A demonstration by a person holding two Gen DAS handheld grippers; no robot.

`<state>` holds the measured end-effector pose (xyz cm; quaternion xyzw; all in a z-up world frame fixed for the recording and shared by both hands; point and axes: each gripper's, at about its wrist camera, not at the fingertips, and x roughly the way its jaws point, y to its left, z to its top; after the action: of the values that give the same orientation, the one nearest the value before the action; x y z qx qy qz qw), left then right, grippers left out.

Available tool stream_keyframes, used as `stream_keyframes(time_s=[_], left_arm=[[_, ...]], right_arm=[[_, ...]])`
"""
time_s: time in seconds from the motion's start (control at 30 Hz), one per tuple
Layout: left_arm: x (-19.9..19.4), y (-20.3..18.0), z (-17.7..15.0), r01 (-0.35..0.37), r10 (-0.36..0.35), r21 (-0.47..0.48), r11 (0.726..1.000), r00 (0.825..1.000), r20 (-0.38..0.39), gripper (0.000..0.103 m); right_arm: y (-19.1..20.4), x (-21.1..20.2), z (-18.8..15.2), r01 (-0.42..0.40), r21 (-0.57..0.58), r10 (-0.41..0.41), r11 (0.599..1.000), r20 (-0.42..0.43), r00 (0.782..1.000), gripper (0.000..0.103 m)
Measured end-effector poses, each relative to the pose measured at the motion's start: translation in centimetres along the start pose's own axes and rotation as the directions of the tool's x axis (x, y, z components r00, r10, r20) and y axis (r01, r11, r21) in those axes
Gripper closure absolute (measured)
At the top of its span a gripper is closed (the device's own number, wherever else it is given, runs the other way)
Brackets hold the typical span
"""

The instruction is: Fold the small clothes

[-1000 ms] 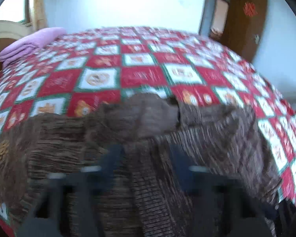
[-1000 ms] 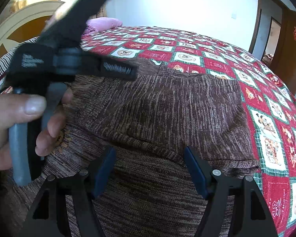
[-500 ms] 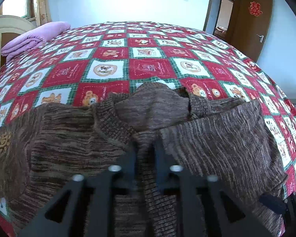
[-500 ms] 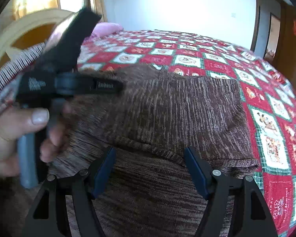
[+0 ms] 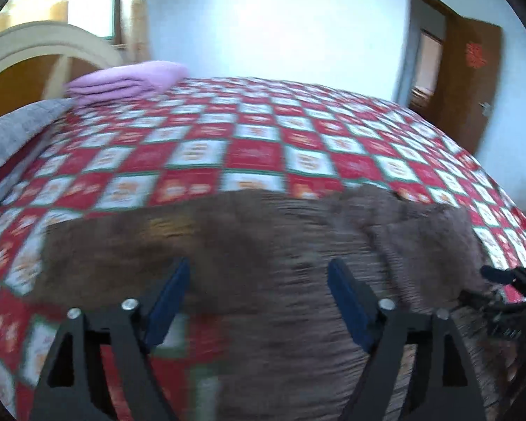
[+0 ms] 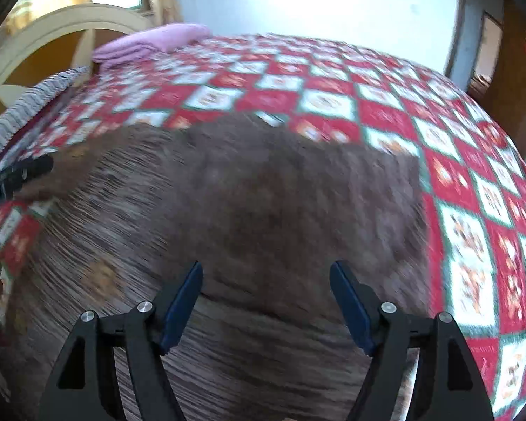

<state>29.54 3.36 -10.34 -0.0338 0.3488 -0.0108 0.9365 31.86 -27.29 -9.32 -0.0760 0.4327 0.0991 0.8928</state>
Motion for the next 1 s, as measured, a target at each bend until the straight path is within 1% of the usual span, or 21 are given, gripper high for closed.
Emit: stream_keyframes(time_s=[0.03, 0.1, 0.17, 0.2, 0.23, 0.27, 0.3, 0.4, 0.43, 0.47, 0.5, 0.57, 0.63, 0.7, 0.73, 0.8, 0.87, 0.9, 0.93, 0.97, 1.0], left_arm=[[-0.4, 1.2, -0.2, -0.024, 0.024, -0.009, 1.0, 1.0, 0.008, 0.019], [-1.0, 4.0, -0.7, -0.096, 0.096, -0.027, 0.995, 0.995, 0.024, 0.019], [-1.5, 6.7, -1.2, -0.148, 0.15, -0.062, 0.987, 0.989, 0.019, 0.019], [-1.7, 8.1, -1.4, -0.169, 0.171, -0.089, 0.982, 0.985, 0.017, 0.019], [-1.9, 9.3, -1.7, -0.184, 0.186, -0.11, 0.977, 0.982, 0.013, 0.018], [-2.2, 10.6, -2.0, -0.202, 0.204, -0.129, 0.971, 0.979, 0.004, 0.015], [-2.3, 12.2, -2.5, -0.228, 0.23, -0.156, 0.961, 0.973, -0.009, 0.013], [-2.5, 15.2, -3.3, -0.243, 0.234, -0.224, 0.944, 0.97, -0.063, 0.012], [-2.6, 16.1, -3.6, -0.26, 0.248, -0.241, 0.935, 0.965, -0.081, 0.012], [-2.6, 17.0, -3.8, -0.275, 0.258, -0.264, 0.925, 0.961, -0.095, 0.012], [-2.8, 17.4, -4.1, -0.275, 0.258, -0.28, 0.92, 0.961, -0.096, 0.012], [-2.9, 18.5, -4.3, -0.264, 0.241, -0.334, 0.905, 0.964, -0.108, 0.012], [-2.7, 18.9, -4.4, -0.227, 0.198, -0.383, 0.896, 0.974, -0.114, 0.012], [-2.4, 19.3, -4.3, -0.16, 0.126, -0.446, 0.88, 0.986, -0.106, 0.013], [-2.5, 19.4, -4.3, -0.138, 0.102, -0.471, 0.871, 0.99, -0.101, 0.013], [-2.3, 19.6, -4.3, -0.077, 0.035, -0.537, 0.84, 0.996, -0.087, 0.014], [-1.7, 19.7, -4.3, -0.01, -0.041, -0.598, 0.802, 0.997, -0.071, 0.019], [-1.3, 19.6, -4.3, 0.003, -0.059, -0.615, 0.789, 0.996, -0.071, 0.02], [-0.9, 19.5, -4.2, 0.011, -0.069, -0.625, 0.781, 0.995, -0.069, 0.026], [-0.4, 19.4, -4.1, 0.009, -0.07, -0.624, 0.781, 0.995, -0.072, 0.031], [0.1, 19.3, -4.0, 0.007, -0.073, -0.624, 0.781, 0.994, -0.081, 0.032]], right_arm=[[1.0, 0.3, 0.3, -0.009, -0.019, 0.009, 1.0, 0.004, 1.0, 0.028], [2.4, 1.6, 0.7, -0.036, -0.043, 0.036, 0.998, -0.001, 0.999, 0.028], [3.8, 3.8, 0.2, -0.073, -0.046, 0.071, 0.996, -0.055, 0.996, 0.028], [4.8, 4.2, -0.3, -0.064, -0.061, 0.062, 0.996, -0.043, 0.997, 0.022], [5.8, 4.0, -0.8, -0.034, -0.1, 0.032, 0.994, -0.015, 0.999, 0.02], [6.4, 4.0, -1.0, -0.01, -0.124, 0.009, 0.992, -0.009, 1.0, 0.02], [6.5, 3.8, -1.1, -0.004, -0.128, 0.004, 0.992, -0.002, 1.0, 0.02], [6.2, 3.6, -1.2, -0.043, -0.098, 0.043, 0.994, 0.0, 0.999, 0.02], [5.9, 3.6, -1.2, -0.052, -0.091, 0.053, 0.994, 0.001, 0.999, 0.02], [5.8, 3.6, -1.2, -0.057, -0.086, 0.058, 0.995, 0.003, 0.998, 0.02], [5.9, 3.6, -1.3, -0.056, -0.086, 0.056, 0.995, 0.005, 0.998, 0.02], [5.8, 3.6, -1.5, -0.051, -0.089, 0.051, 0.995, 0.007, 0.999, 0.019], [6.1, 3.7, -1.6, -0.05, -0.09, 0.051, 0.995, 0.011, 0.999, 0.018], [5.9, 3.5, -2.0, -0.06, -0.082, 0.061, 0.995, 0.014, 0.998, 0.017], [5.8, 3.4, -2.0, -0.067, -0.077, 0.069, 0.995, 0.017, 0.997, 0.016], [5.6, 3.4, -2.0, -0.082, -0.071, 0.084, 0.994, 0.019, 0.996, 0.015], [5.7, 3.4, -2.0, -0.083, -0.072, 0.085, 0.994, 0.02, 0.996, 0.014], [5.7, 3.4, -2.0, -0.081, -0.074, 0.082, 0.994, 0.02, 0.996, 0.014], [5.7, 3.4, -2.0, -0.079, -0.075, 0.081, 0.994, 0.02, 0.997, 0.014], [5.7, 3.4, -2.0, -0.078, -0.077, 0.079, 0.994, 0.021, 0.997, 0.014], [5.7, 3.4, -2.0, -0.078, -0.076, 0.08, 0.994, 0.022, 0.997, 0.014]])
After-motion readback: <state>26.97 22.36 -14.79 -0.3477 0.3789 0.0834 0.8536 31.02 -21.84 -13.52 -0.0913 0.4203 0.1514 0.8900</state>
